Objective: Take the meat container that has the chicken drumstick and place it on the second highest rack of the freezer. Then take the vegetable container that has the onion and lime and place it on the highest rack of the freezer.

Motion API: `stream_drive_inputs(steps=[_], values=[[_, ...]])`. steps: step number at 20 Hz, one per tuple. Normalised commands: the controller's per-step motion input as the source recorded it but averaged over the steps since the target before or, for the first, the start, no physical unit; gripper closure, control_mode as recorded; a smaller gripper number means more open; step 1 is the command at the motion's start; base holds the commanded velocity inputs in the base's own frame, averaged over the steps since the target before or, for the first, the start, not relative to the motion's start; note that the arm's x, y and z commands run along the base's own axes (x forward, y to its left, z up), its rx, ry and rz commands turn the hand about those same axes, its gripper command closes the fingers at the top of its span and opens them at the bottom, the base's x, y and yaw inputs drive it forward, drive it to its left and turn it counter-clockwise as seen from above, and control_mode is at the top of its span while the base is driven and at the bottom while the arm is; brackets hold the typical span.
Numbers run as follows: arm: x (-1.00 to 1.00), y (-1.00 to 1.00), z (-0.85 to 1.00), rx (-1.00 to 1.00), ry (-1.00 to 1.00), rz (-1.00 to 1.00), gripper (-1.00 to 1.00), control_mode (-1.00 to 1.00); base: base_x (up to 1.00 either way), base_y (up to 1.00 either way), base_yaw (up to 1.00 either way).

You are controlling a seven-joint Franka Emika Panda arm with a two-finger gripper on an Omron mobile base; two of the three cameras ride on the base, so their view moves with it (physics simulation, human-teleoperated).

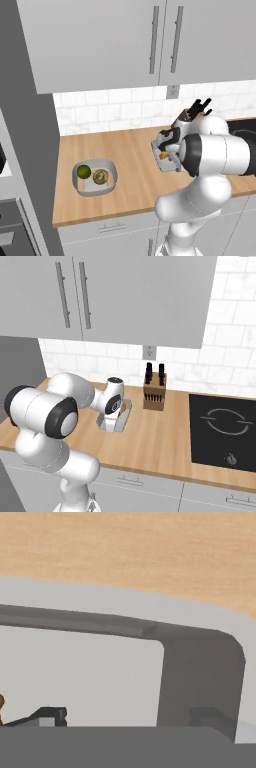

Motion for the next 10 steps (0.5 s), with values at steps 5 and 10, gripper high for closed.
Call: stream_drive_inputs(steps=[5, 10], values=[[0.00, 0.04, -0.36, 0.00, 0.00, 0.00, 1.00, -1.00, 0.00, 0.00, 0.00], [0.00, 0.00, 0.00, 0.00, 0.00, 0.00, 1.00, -1.00, 0.00, 0.00, 0.00]])
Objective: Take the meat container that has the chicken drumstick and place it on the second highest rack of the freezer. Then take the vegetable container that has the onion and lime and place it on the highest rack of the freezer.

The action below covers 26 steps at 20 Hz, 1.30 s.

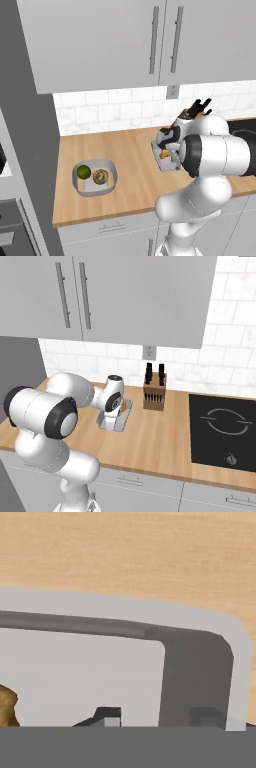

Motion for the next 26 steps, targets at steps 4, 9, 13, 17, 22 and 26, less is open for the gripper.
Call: stream_drive_inputs(steps=[4, 9, 13, 17, 22, 26], values=[[-0.14, -0.05, 0.21, 0.00, -0.01, 0.00, 1.00, -1.00, 0.00, 0.00, 0.00], [-0.43, -0.03, 0.52, 0.00, -0.01, 0.00, 1.00, -1.00, 0.00, 0.00, 0.00], [-0.31, 0.00, 0.68, 0.00, 0.00, -0.02, 1.00, -1.00, 0.00, 0.00, 0.00], [-0.14, 0.00, 0.75, 0.00, 0.00, -0.02, 1.00, -1.00, 0.00, 0.00, 0.00], [-0.24, 0.00, 0.60, 0.00, 0.00, 0.00, 1.00, -1.00, 0.00, 0.00, 0.00], [-0.36, 0.00, 0.47, 0.00, -0.01, 0.11, 1.00, -1.00, 0.00, 0.00, 0.00]])
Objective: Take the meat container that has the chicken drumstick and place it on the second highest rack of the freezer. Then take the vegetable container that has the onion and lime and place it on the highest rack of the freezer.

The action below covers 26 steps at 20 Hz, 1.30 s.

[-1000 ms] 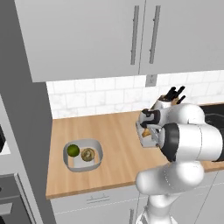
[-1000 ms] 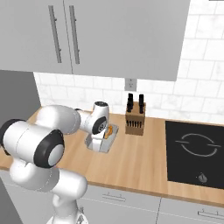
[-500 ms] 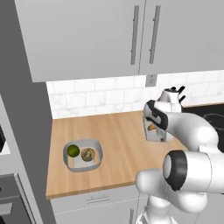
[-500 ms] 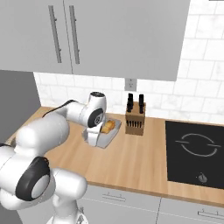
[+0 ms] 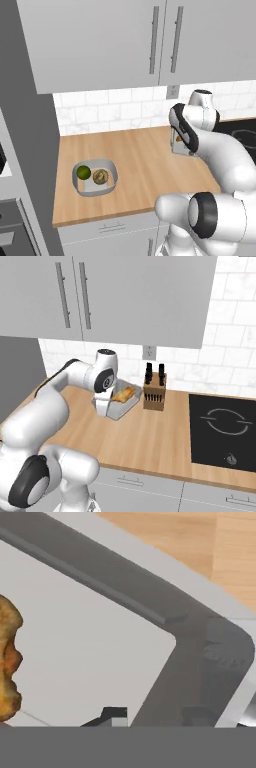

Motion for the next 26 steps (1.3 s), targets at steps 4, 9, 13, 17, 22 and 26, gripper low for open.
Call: stream_drive_inputs(steps=[4, 9, 13, 17, 22, 26], values=[[-0.55, 0.00, 0.29, -0.01, -0.01, 0.31, 1.00, -1.00, 0.00, 0.00, 0.00], [-0.34, 0.05, 0.35, -0.01, 0.00, 0.19, 1.00, -1.00, 0.00, 0.00, 0.00], [-0.06, 0.17, 0.23, -0.02, 0.00, 0.06, 1.00, -1.00, 0.00, 0.00, 0.00], [0.00, 0.29, 0.13, -0.02, 0.00, 0.16, 1.00, -1.00, 0.00, 0.00, 0.00], [-0.02, 0.29, 0.20, -0.01, 0.00, 0.25, 1.00, -1.00, 0.00, 0.00, 0.00], [0.00, 0.06, 0.04, 0.00, 0.01, 0.17, 1.00, -1.00, 0.00, 0.00, 0.00]])
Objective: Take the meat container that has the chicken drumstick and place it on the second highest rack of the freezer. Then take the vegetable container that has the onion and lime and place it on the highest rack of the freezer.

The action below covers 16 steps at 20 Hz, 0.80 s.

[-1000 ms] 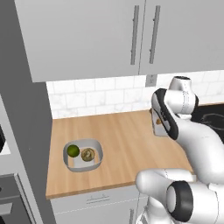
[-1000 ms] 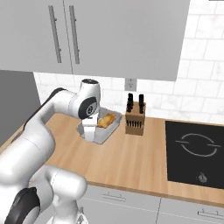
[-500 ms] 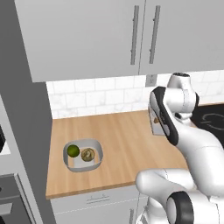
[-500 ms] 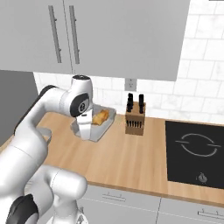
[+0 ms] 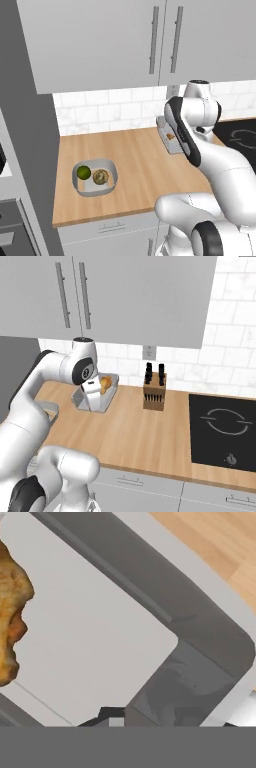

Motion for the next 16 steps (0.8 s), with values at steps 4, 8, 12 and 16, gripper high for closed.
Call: stream_drive_inputs(steps=[4, 8, 12, 16], values=[[-0.03, 0.00, 0.00, 0.00, 0.00, 0.05, 1.00, -1.00, 0.00, 0.00, 0.00], [0.00, 0.00, 0.00, 0.00, 0.00, 0.00, 1.00, -1.00, 0.00, 0.00, 0.00], [0.00, 0.00, 0.00, 0.00, 0.00, 0.00, 1.00, -1.00, 0.00, 0.00, 0.00], [-0.19, 0.00, 0.00, 0.00, 0.00, 0.00, 1.00, -1.00, 0.00, 0.00, 0.00]])
